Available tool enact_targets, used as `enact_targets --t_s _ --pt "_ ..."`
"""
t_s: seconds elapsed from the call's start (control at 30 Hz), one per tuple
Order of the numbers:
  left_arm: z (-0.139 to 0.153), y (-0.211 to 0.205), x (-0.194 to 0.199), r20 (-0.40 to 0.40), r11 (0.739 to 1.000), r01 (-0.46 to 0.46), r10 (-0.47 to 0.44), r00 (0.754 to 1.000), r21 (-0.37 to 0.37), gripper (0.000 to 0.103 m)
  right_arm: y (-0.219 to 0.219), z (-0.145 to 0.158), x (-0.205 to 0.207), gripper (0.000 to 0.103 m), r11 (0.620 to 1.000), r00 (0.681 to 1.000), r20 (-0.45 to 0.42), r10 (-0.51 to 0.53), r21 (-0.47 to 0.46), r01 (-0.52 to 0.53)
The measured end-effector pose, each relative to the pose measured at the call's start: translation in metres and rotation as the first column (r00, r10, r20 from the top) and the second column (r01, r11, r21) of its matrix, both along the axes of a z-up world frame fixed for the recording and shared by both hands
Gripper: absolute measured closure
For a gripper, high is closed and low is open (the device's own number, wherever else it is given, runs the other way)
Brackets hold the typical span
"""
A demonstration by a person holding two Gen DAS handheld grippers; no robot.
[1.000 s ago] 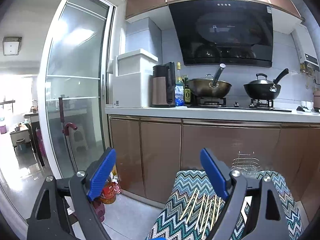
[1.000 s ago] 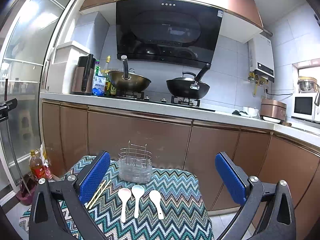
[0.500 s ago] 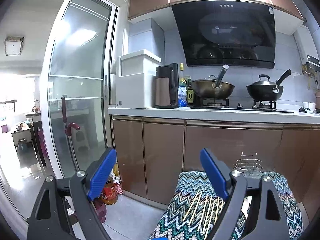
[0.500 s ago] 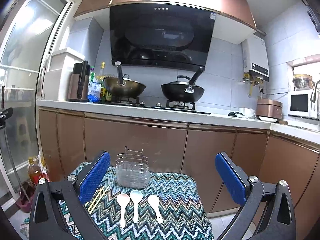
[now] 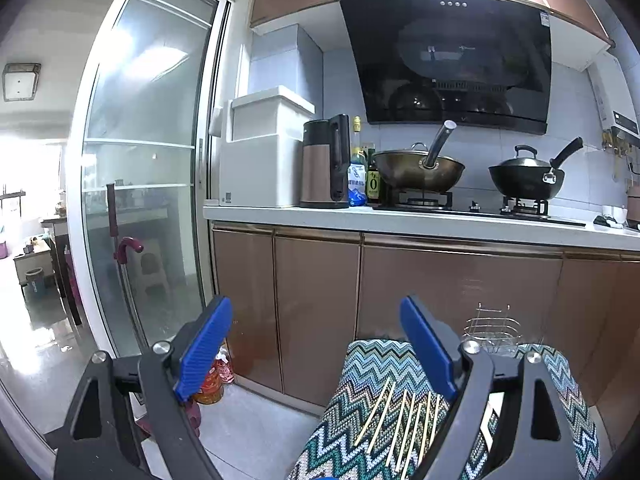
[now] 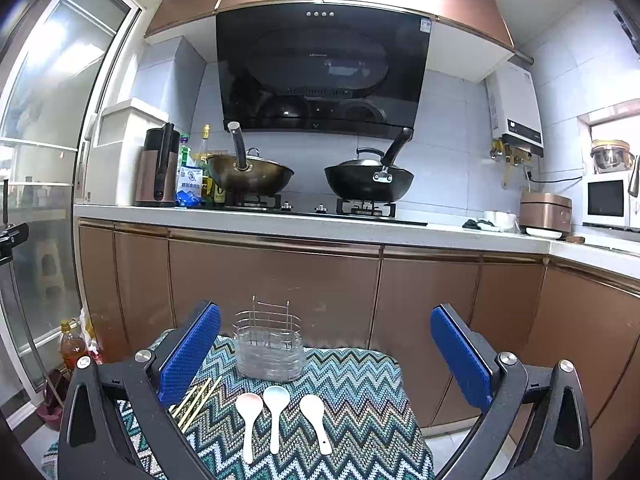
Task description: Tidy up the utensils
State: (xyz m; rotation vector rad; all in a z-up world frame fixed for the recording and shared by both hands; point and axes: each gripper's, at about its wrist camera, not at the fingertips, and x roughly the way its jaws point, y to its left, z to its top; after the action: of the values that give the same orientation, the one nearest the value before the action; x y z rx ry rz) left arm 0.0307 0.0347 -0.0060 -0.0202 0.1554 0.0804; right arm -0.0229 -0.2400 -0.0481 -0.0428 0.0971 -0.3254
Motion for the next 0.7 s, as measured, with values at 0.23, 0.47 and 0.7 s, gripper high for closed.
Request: enact_targets --t_s 0.23,0.47,0.7 --pt "0.003 -0.008 0.02 0.0 1.0 -0.001 0.001 1.0 0.009 0.017 -0.012 0.0 0.02 0.0 1.0 1.0 -0.013 -0.015 0.017 0.015" --pt "0.008 -0.012 0.038 0.011 1.0 0.003 -0.002 1.0 -0.006 0.017 -0.025 -0.002 0.034 0.0 0.999 0.999 -0.035 -0.027 0.031 0.028" --pt "0.015 -0.011 0.059 0.02 0.996 0.055 -0.054 0.998 -0.063 0.017 -0.04 0.0 0.044 0.0 0.998 0.997 -0.056 -0.05 0.019 0.051"
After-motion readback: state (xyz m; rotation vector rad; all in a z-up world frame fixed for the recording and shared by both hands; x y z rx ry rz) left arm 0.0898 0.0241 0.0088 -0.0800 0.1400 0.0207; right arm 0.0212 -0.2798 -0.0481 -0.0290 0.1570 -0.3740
